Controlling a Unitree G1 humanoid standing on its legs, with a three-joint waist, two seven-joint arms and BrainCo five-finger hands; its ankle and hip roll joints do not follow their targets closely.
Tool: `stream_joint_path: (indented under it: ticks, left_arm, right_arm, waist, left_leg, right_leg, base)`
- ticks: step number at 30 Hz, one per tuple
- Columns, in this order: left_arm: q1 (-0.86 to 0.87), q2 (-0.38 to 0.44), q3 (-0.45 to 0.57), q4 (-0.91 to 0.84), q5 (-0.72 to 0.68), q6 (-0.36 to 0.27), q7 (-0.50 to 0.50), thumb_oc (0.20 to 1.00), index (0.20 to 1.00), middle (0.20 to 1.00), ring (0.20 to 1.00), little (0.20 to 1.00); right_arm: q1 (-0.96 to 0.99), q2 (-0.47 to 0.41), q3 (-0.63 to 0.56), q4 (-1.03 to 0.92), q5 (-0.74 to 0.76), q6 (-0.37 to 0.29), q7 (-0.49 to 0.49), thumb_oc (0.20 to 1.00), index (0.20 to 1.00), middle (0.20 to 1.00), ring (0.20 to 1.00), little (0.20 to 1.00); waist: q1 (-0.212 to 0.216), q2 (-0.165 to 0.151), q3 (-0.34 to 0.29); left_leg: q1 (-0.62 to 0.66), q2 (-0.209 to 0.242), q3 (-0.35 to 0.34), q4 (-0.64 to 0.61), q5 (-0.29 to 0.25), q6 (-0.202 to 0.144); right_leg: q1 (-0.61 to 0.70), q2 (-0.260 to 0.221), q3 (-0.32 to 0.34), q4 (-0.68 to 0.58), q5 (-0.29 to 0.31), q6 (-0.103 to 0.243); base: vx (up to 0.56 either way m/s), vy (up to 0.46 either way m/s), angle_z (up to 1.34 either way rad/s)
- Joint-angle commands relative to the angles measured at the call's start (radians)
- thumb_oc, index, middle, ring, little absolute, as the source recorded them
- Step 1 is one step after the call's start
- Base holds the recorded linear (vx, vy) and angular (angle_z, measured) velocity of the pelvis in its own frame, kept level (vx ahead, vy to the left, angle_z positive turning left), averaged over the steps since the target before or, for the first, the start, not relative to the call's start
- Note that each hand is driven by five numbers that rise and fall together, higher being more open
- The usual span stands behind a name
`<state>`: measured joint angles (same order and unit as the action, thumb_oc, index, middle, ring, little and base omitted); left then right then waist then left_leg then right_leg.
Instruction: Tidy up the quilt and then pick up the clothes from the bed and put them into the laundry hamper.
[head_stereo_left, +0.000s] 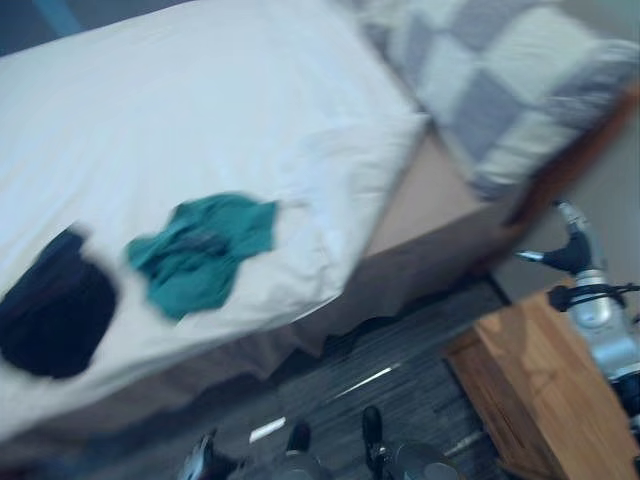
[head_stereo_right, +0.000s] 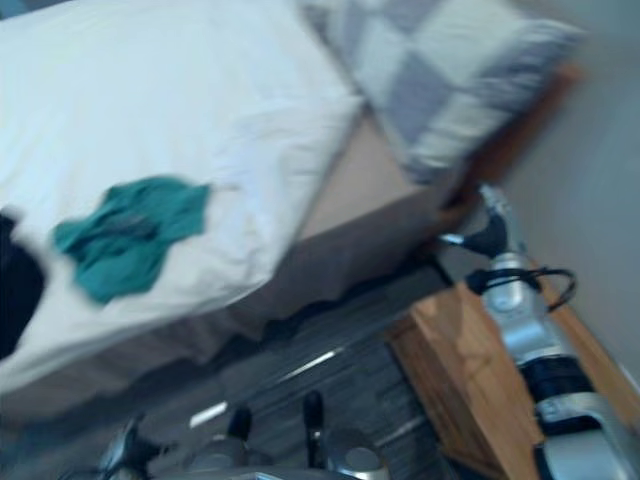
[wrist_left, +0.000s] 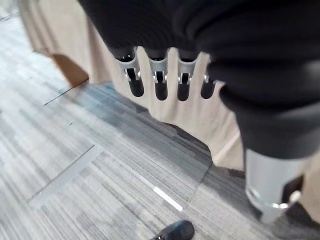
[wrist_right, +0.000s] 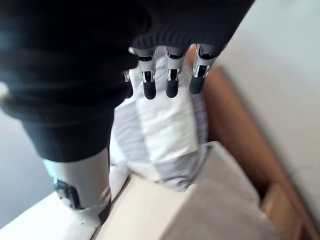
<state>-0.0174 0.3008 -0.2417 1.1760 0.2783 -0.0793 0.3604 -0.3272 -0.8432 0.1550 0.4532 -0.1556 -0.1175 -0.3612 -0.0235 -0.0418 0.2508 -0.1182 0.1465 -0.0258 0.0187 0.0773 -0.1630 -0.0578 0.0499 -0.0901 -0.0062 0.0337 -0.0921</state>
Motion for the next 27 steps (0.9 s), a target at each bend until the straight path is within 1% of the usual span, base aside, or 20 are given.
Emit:
stream_joint_path:
  ticks: [1, 2, 3, 4, 5, 6, 7, 8, 9, 10, 11, 12, 13, 14, 16, 17, 18, 19, 21, 27]
  left_arm:
    - [-0.036, 0.076, -0.015, -0.027, 0.013, 0.007, 0.004, 1.000, 1.000, 1.000, 1.000, 1.000]
    - [-0.036, 0.076, -0.015, -0.028, 0.013, 0.007, 0.004, 1.000, 1.000, 1.000, 1.000, 1.000]
    - [-0.037, 0.082, -0.034, -0.041, 0.031, 0.005, -0.010, 1.000, 1.000, 1.000, 1.000, 1.000]
    - [-0.029, 0.082, -0.043, -0.045, 0.035, 0.005, -0.022, 1.000, 1.000, 1.000, 1.000, 1.000]
    - [-0.028, 0.082, -0.042, -0.045, 0.035, 0.005, -0.022, 1.000, 1.000, 1.000, 1.000, 1.000]
    - [-0.008, 0.082, -0.050, -0.024, 0.038, 0.014, -0.031, 1.000, 1.000, 1.000, 1.000, 1.000]
    - [-0.008, 0.081, -0.049, -0.024, 0.038, 0.014, -0.031, 1.000, 1.000, 1.000, 1.000, 1.000]
    - [-0.007, 0.081, -0.057, -0.018, 0.034, 0.016, -0.031, 1.000, 1.000, 1.000, 1.000, 1.000]
    - [-0.004, 0.080, -0.057, -0.017, 0.029, 0.019, -0.029, 1.000, 1.000, 1.000, 1.000, 1.000]
    - [-0.007, 0.083, -0.056, -0.015, 0.022, 0.022, -0.028, 1.000, 1.000, 1.000, 1.000, 1.000]
    - [-0.011, 0.091, -0.058, -0.004, 0.020, 0.024, -0.025, 1.000, 1.000, 1.000, 1.000, 1.000]
    - [-0.018, 0.094, -0.060, 0.002, 0.019, 0.021, -0.026, 1.000, 1.000, 1.000, 1.000, 1.000]
    - [-0.019, 0.093, -0.058, 0.003, 0.019, 0.021, -0.026, 1.000, 1.000, 1.000, 1.000, 1.000]
    - [-0.032, 0.103, -0.076, 0.009, 0.021, 0.008, -0.032, 1.000, 1.000, 1.000, 1.000, 1.000]
    - [-0.050, 0.119, -0.091, 0.019, 0.023, 0.001, -0.027, 1.000, 1.000, 1.000, 1.000, 1.000]
    - [-0.050, 0.117, -0.090, 0.019, 0.023, 0.001, -0.027, 1.000, 1.000, 1.000, 1.000, 1.000]
    - [-0.058, 0.132, -0.085, 0.026, 0.024, -0.002, -0.025, 1.000, 1.000, 1.000, 1.000, 1.000]
    - [-0.053, 0.145, -0.076, 0.035, 0.023, -0.004, -0.011, 1.000, 1.000, 1.000, 1.000, 1.000]
    - [-0.046, 0.149, -0.070, 0.041, 0.022, -0.004, 0.000, 1.000, 1.000, 1.000, 1.000, 1.000]
    - [-0.049, 0.127, -0.110, 0.011, 0.013, -0.026, 0.022, 1.000, 1.000, 1.000, 1.000, 1.000]
  right_arm:
    - [-0.026, -0.045, -0.078, -0.036, -0.029, -0.008, -0.056, 1.000, 1.000, 1.000, 1.000, 1.000]
    - [-0.027, -0.046, -0.078, -0.035, -0.029, -0.008, -0.056, 1.000, 1.000, 1.000, 1.000, 1.000]
    - [-0.048, -0.084, -0.093, -0.013, -0.042, 0.011, -0.066, 1.000, 1.000, 1.000, 1.000, 1.000]
    - [-0.071, -0.107, -0.084, -0.005, -0.051, 0.017, -0.061, 1.000, 1.000, 1.000, 1.000, 1.000]
    - [-0.071, -0.107, -0.083, -0.004, -0.051, 0.017, -0.061, 1.000, 1.000, 1.000, 1.000, 1.000]
    - [-0.128, -0.108, -0.039, 0.052, -0.057, 0.030, -0.048, 1.000, 1.000, 1.000, 1.000, 1.000]
    - [-0.131, -0.108, -0.036, 0.054, -0.056, 0.029, -0.048, 1.000, 1.000, 1.000, 1.000, 1.000]
    - [-0.174, -0.107, -0.002, 0.093, -0.055, 0.031, -0.049, 1.000, 1.000, 1.000, 1.000, 1.000]
    - [-0.217, -0.094, 0.034, 0.127, -0.057, 0.036, -0.052, 1.000, 1.000, 1.000, 1.000, 1.000]
    - [-0.266, -0.090, 0.066, 0.162, -0.056, 0.043, -0.050, 1.000, 1.000, 1.000, 1.000, 1.000]
    - [-0.305, -0.086, 0.091, 0.198, -0.059, 0.052, -0.050, 1.000, 1.000, 1.000, 1.000, 1.000]
    - [-0.352, -0.090, 0.118, 0.226, -0.058, 0.056, -0.050, 1.000, 1.000, 1.000, 1.000, 1.000]
    - [-0.358, -0.090, 0.123, 0.230, -0.057, 0.055, -0.050, 1.000, 1.000, 1.000, 1.000, 1.000]
    - [-0.429, -0.089, 0.164, 0.281, -0.058, 0.060, -0.047, 1.000, 1.000, 1.000, 1.000, 1.000]
    - [-0.482, -0.085, 0.209, 0.309, -0.058, 0.062, -0.046, 1.000, 1.000, 1.000, 1.000, 1.000]
    - [-0.487, -0.085, 0.213, 0.312, -0.057, 0.061, -0.046, 1.000, 1.000, 1.000, 1.000, 1.000]
    - [-0.523, -0.098, 0.236, 0.328, -0.069, 0.064, -0.040, 1.000, 1.000, 1.000, 1.000, 1.000]
    - [-0.590, -0.082, 0.281, 0.353, -0.073, 0.059, -0.036, 1.000, 1.000, 1.000, 1.000, 1.000]
    - [-0.658, -0.072, 0.330, 0.376, -0.080, 0.056, -0.028, 1.000, 1.000, 1.000, 1.000, 1.000]
    - [-0.815, -0.089, 0.451, 0.432, -0.105, 0.040, -0.040, 1.000, 1.000, 1.000, 1.000, 1.000]
  waist:
    - [-0.018, -0.022, -0.001]
    - [-0.019, -0.022, -0.002]
    - [-0.022, -0.008, -0.005]
    - [-0.025, 0.005, -0.013]
    - [-0.025, 0.005, -0.013]
    - [-0.008, 0.004, -0.019]
    - [-0.010, 0.004, -0.019]
    - [-0.001, -0.001, -0.015]
    - [0.003, -0.003, -0.002]
    - [-0.001, -0.002, 0.017]
    - [-0.006, 0.003, 0.035]
    - [-0.007, 0.007, 0.045]
    - [-0.007, 0.010, 0.042]
    - [0.001, 0.014, 0.055]
    - [-0.002, 0.020, 0.067]
    - [-0.005, 0.021, 0.068]
    - [-0.006, 0.016, 0.069]
    - [0.006, 0.009, 0.078]
    - [0.019, 0.013, 0.082]
    - [0.022, 0.073, 0.117]
  left_leg:
    - [0.048, 0.017, 0.319, 0.088, -0.106, 0.052]
    - [0.043, 0.017, 0.318, 0.089, -0.104, 0.052]
    - [0.031, 0.027, 0.413, 0.097, -0.077, 0.042]
    - [0.049, 0.029, 0.426, 0.051, -0.074, 0.040]
    - [0.050, 0.029, 0.425, 0.051, -0.073, 0.040]
    - [0.064, 0.012, 0.367, -0.014, -0.055, 0.051]
    - [0.064, 0.011, 0.366, -0.016, -0.053, 0.051]
    - [0.076, 0.010, 0.369, -0.040, -0.053, 0.060]
    - [0.084, 0.009, 0.369, -0.058, -0.051, 0.068]
    - [0.086, 0.009, 0.366, -0.070, -0.047, 0.077]
    - [0.083, 0.016, 0.359, -0.081, -0.041, 0.078]
    - [0.076, 0.017, 0.349, -0.086, -0.039, 0.075]
    - [0.071, 0.020, 0.352, -0.087, -0.035, 0.075]
    - [0.061, 0.021, 0.326, -0.088, -0.030, 0.058]
    - [0.050, 0.025, 0.292, -0.096, -0.032, 0.039]
    - [0.050, 0.025, 0.290, -0.095, -0.034, 0.039]
    - [0.050, 0.018, 0.280, -0.094, -0.041, 0.034]
    - [0.040, 0.007, 0.267, -0.086, -0.042, 0.030]
    - [0.022, 0.016, 0.271, -0.082, -0.026, 0.022]
    - [-0.047, 0.057, 0.255, -0.102, 0.029, -0.011]
  right_leg:
    - [0.031, -0.212, -0.051, -0.038, -0.066, 0.260]
    - [0.027, -0.212, -0.052, -0.038, -0.063, 0.259]
    - [0.037, -0.207, -0.118, -0.033, -0.069, 0.251]
    - [0.047, -0.203, -0.154, -0.027, -0.073, 0.256]
    - [0.048, -0.203, -0.154, -0.027, -0.073, 0.256]
    - [0.036, -0.209, -0.190, 0.048, -0.086, 0.251]
    - [0.035, -0.211, -0.191, 0.051, -0.088, 0.252]
    - [0.011, -0.213, -0.195, 0.105, -0.089, 0.259]
    - [-0.024, -0.219, -0.191, 0.175, -0.087, 0.272]
    - [-0.099, -0.230, -0.163, 0.287, -0.075, 0.299]
    - [-0.153, -0.220, -0.110, 0.354, -0.066, 0.334]
    - [-0.185, -0.207, -0.063, 0.364, -0.068, 0.341]
    - [-0.190, -0.203, -0.061, 0.359, -0.061, 0.340]
    - [-0.167, -0.227, -0.017, 0.245, -0.068, 0.331]
    - [-0.185, -0.266, 0.043, 0.124, -0.039, 0.321]
    - [-0.182, -0.266, 0.041, 0.119, -0.039, 0.321]
    - [-0.170, -0.281, 0.062, 0.056, -0.024, 0.327]
    - [-0.182, -0.301, 0.058, 0.027, 0.010, 0.331]
    - [-0.188, -0.294, 0.050, 0.014, 0.028, 0.330]
    - [-0.225, -0.261, 0.010, 0.011, 0.026, 0.314]
  base:
    - [-0.21, -0.214, 1.73]
    - [-0.12, -0.144, 1.19]
    - [-0.02, -0.080, 1.42]
    - [-0.01, -0.078, 1.37]
    - [0.12, -0.016, 1.29]
    - [0.10, 0.002, 0.98]
    - [0.10, 0.006, 0.70]
    - [-0.01, 0.012, 0.28]
    - [-0.07, 0.027, 0.22]
    - [-0.13, 0.035, 0.28]
    - [-0.15, 0.030, 0.03]
    - [-0.11, 0.014, 0.35]
    - [-0.03, -0.071, 0.55]
    - [0.01, -0.165, 0.63]
    - [0.05, -0.207, 0.21]
    - [0.08, -0.129, 0.19]
    - [0.08, -0.130, 0.59]
    - [0.07, -0.132, 0.54]
    - [0.02, -0.179, 0.27]
    - [0.00, -0.137, 0.07]
